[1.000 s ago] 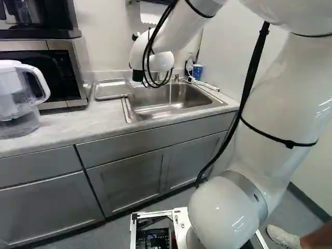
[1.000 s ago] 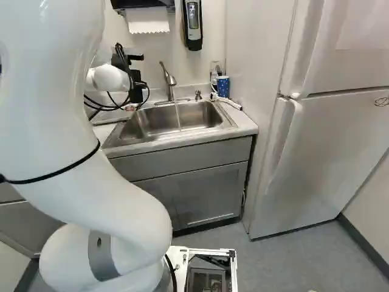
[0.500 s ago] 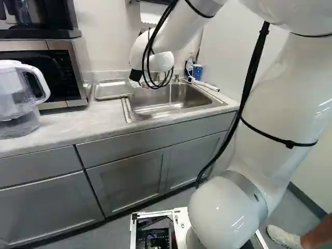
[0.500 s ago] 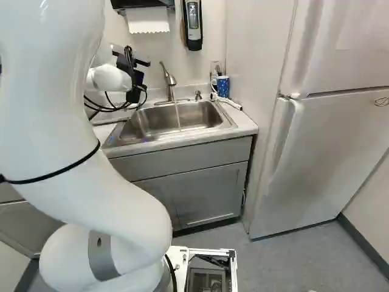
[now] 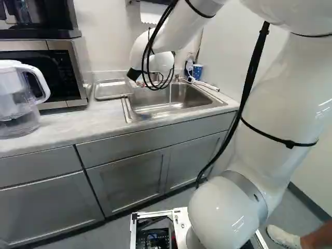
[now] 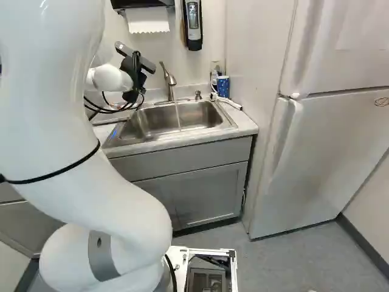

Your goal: Rinse the cup and place it in the tray

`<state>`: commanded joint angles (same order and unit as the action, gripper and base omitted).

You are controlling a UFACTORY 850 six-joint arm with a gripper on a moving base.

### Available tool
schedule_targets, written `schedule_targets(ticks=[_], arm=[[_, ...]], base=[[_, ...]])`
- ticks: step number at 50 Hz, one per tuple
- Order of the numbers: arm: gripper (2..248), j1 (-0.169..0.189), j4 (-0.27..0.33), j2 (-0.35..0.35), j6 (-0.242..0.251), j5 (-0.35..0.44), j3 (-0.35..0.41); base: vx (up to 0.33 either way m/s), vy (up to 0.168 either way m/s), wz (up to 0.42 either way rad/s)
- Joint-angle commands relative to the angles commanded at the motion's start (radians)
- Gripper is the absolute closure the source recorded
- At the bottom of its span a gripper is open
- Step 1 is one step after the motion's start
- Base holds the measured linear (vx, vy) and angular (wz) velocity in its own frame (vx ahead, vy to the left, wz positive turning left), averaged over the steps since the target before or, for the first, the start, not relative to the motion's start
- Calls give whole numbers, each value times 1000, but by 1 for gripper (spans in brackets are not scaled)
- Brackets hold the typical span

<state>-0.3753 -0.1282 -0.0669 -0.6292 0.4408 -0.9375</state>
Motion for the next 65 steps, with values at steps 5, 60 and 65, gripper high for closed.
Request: schedule_targets(ticks=[5,60,65], arm=[[125,0,0,0,-53,0,0],[125,0,0,0,-631,0,0],[125,0,0,0,-683,0,0]], base=[[0,0,0],[0,0,0],[0,0,0]])
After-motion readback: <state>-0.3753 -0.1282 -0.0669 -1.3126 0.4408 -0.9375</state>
